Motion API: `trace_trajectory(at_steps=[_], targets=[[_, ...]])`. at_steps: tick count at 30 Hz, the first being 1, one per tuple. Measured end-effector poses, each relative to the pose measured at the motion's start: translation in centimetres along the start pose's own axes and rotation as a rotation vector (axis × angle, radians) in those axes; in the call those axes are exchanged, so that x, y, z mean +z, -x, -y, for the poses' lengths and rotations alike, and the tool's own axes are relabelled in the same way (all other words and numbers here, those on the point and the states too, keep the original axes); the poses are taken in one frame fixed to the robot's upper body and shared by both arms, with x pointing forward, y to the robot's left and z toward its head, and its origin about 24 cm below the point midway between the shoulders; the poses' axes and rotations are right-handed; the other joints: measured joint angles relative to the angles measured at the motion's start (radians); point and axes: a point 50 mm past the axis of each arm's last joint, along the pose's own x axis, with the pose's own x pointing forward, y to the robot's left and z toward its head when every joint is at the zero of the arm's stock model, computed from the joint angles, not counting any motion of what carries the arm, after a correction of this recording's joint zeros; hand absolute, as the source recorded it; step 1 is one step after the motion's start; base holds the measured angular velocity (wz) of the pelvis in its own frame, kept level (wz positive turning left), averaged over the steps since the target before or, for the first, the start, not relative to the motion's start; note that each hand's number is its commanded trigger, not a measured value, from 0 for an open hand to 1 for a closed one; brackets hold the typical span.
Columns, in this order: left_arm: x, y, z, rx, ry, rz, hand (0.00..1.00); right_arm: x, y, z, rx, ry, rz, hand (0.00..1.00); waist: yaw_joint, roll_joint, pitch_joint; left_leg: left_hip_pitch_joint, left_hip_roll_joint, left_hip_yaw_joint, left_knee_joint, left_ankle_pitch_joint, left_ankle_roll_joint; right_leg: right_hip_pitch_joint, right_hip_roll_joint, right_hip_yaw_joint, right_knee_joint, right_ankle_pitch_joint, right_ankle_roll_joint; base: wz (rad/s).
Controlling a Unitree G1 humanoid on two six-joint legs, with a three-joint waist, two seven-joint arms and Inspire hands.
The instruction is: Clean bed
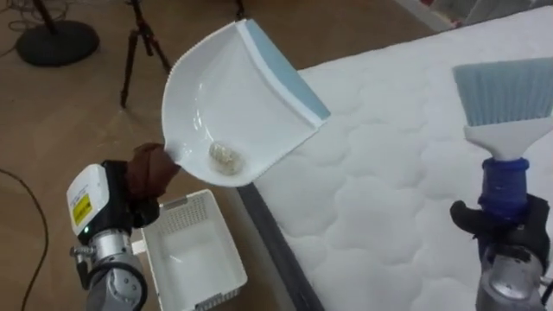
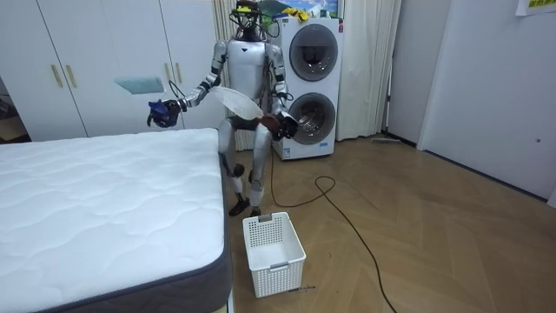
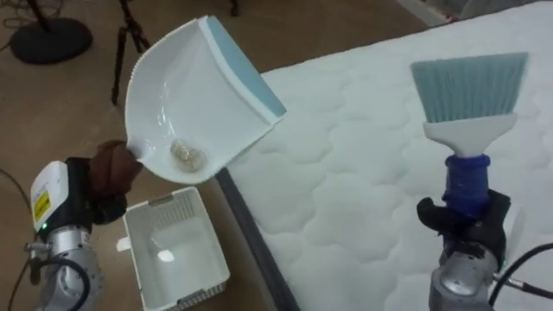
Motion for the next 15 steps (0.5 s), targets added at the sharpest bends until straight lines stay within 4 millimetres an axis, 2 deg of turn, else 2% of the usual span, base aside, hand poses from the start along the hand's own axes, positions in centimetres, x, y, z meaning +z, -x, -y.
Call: trace_trajectory(at_steps=[1, 2, 3, 4, 5, 6, 7, 8, 9, 10, 12, 14, 15], targets=[[0.26, -0.32, -0.17, 0.002, 0.01, 0.014, 1.0, 0.06, 0.02, -0.11, 0.01, -0.006, 0.0, 0.0, -0.033, -0.026, 0.0073, -0.001, 0.031, 0.063, 0.08, -0.031, 0.015, -0.003, -0.04, -0.037, 0.018, 0.006, 0.001, 1.16], [0.3, -0.38, -0.22, -0.001, 0.016, 0.019, 1.0, 0.29, -0.13, -0.11, 0.01, -0.01, 0.006, 0.0, -0.027, -0.011, 0.0116, -0.007, 0.085, 0.074, 0.163, -0.096, 0.034, -0.008, -0.037, -0.041, 0.058, -0.013, 0.029, 0.5], [0.11, -0.34, -0.11, -0.018, 0.015, 0.014, 1.0, 0.9, -0.39, -0.3, 0.019, -0.02, 0.02, 0.0, 0.0, 0.031, 0.0273, -0.025, 0.113, 0.057, 0.231, -0.185, 0.062, -0.026, -0.031, -0.051, 0.144, -0.052, 0.052, 0.0], [-0.47, -0.23, -0.12, -0.042, -0.012, 0.003, 1.0, 0.42, -0.03, -0.71, 0.043, -0.027, 0.002, 0.0, -0.004, 0.03, 0.0236, -0.019, 0.095, 0.038, 0.229, -0.188, 0.08, -0.038, -0.034, -0.044, 0.168, -0.067, 0.053, 0.29], [-0.55, -0.18, -0.09, -0.049, -0.023, 0.004, 1.0, 0.21, 0.07, -0.73, 0.051, -0.023, -0.004, 0.0, -0.011, 0.027, 0.0201, -0.017, 0.081, 0.018, 0.216, -0.181, 0.074, -0.039, -0.041, -0.035, 0.165, -0.067, 0.053, 0.72], [-0.49, -0.01, 0.15, -0.061, -0.027, 0.01, 1.0, 0.07, 0.01, -0.4, 0.042, -0.02, -0.007, 0.0, -0.008, 0.016, 0.0128, -0.004, 0.055, -0.008, 0.17, -0.157, 0.073, -0.058, -0.048, -0.011, 0.176, -0.064, 0.058, 0.84], [-0.47, 0.09, 0.24, -0.067, -0.03, 0.013, 1.0, 0.15, -0.12, -0.15, 0.029, -0.026, -0.006, 0.0, -0.007, 0.018, 0.0131, 0.012, 0.037, -0.022, 0.132, -0.131, 0.093, -0.072, -0.057, 0.013, 0.18, -0.051, 0.073, 0.69], [-0.45, 0.05, 0.18, -0.066, -0.031, 0.015, 1.0, 0.16, -0.15, -0.09, 0.025, -0.028, -0.007, 0.0, -0.004, 0.018, 0.013, 0.017, 0.028, -0.033, 0.125, -0.123, 0.105, -0.075, -0.059, 0.025, 0.179, -0.042, 0.074, 0.65], [-0.46, -0.05, -0.01, -0.061, -0.036, 0.017, 1.0, 0.12, -0.16, -0.06, 0.023, -0.028, -0.009, 0.0, -0.001, 0.019, 0.013, 0.025, 0.017, -0.044, 0.124, -0.114, 0.128, -0.079, -0.069, 0.031, 0.187, -0.022, 0.074, 0.54], [-0.51, -0.07, -0.04, -0.061, -0.037, 0.014, 1.0, 0.07, -0.18, -0.03, 0.022, -0.027, -0.01, 0.0, 0.011, 0.03, 0.0063, 0.028, 0.013, -0.052, 0.123, -0.111, 0.15, -0.073, -0.071, 0.031, 0.204, -0.025, 0.077, 0.46], [-0.35, -0.26, -0.29, -0.05, -0.032, 0.019, 1.0, 0.25, -0.23, -0.11, 0.024, -0.03, -0.004, 0.0, 0.026, 0.043, 0.0084, 0.029, 0.008, -0.059, 0.125, -0.11, 0.167, -0.068, -0.07, 0.027, 0.216, -0.03, 0.084, 0.33], [-0.43, -0.34, -0.5, -0.047, -0.03, 0.024, 1.0, 0.23, -0.23, -0.09, 0.023, -0.03, -0.004, 0.0, 0.038, 0.05, 0.0097, 0.034, 0.0, -0.066, 0.124, -0.112, 0.171, -0.064, -0.075, 0.031, 0.234, -0.04, 0.089, 0.34], [-0.6, -0.4, -0.72, -0.045, -0.035, 0.024, 1.0, 0.14, -0.21, -0.02, 0.021, -0.025, -0.005, 0.0, 0.041, 0.054, 0.0117, 0.041, -0.008, -0.087, 0.122, -0.114, 0.173, -0.052, -0.074, 0.031, 0.239, -0.041, 0.09, 0.53]])
